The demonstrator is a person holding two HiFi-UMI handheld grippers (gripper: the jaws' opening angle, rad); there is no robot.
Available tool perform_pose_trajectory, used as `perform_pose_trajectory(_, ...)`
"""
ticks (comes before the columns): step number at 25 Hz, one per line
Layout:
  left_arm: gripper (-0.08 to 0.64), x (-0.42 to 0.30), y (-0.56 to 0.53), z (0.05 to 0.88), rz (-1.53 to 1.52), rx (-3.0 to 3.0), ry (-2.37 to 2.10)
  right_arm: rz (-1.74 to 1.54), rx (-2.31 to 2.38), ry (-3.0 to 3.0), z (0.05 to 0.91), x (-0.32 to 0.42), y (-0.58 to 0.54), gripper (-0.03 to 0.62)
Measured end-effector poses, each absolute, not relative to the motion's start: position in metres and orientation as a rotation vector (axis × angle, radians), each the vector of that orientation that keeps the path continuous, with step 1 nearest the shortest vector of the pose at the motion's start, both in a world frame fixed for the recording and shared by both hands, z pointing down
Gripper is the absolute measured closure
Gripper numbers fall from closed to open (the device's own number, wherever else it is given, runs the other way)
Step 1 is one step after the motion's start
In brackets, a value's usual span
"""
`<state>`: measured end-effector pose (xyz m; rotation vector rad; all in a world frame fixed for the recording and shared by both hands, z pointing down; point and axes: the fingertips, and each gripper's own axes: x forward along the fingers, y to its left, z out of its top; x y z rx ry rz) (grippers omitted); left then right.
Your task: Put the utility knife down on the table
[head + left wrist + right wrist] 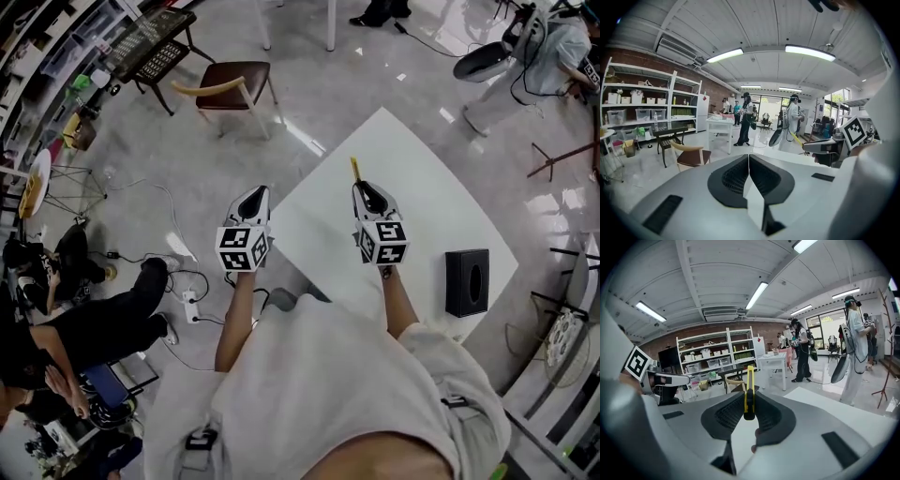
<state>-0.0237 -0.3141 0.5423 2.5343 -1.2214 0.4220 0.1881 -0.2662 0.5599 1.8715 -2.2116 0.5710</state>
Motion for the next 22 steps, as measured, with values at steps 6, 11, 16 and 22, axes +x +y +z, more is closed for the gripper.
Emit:
perform_pose_trajectory(6, 0.537, -0.025, -0.32, 0.56, 0.443, 2.496, -1.215, 0.636, 1.835, -2.192, 0.58, 0.182, -0.272, 0.511)
perform_pose_trajectory(11, 0.537, -0.03, -0.319, 0.58, 0.445, 2.456, -1.174, 0.699, 1.801, -2.127, 0.605, 0.173, -0.266, 0.511)
perform_pose_trajectory(16, 0.537, -0.035, -0.32, 0.597, 0.459, 2.428, -1.135, 0.741, 1.778, -2.062, 0.626, 0.169, -0.264, 0.511)
perform_pose_trajectory(22, 0.537, -0.037, -0.321, 0.611, 0.483, 2.41, -1.094, 0.799, 1.754, -1.99, 0.657, 0.169, -0.27, 0.511)
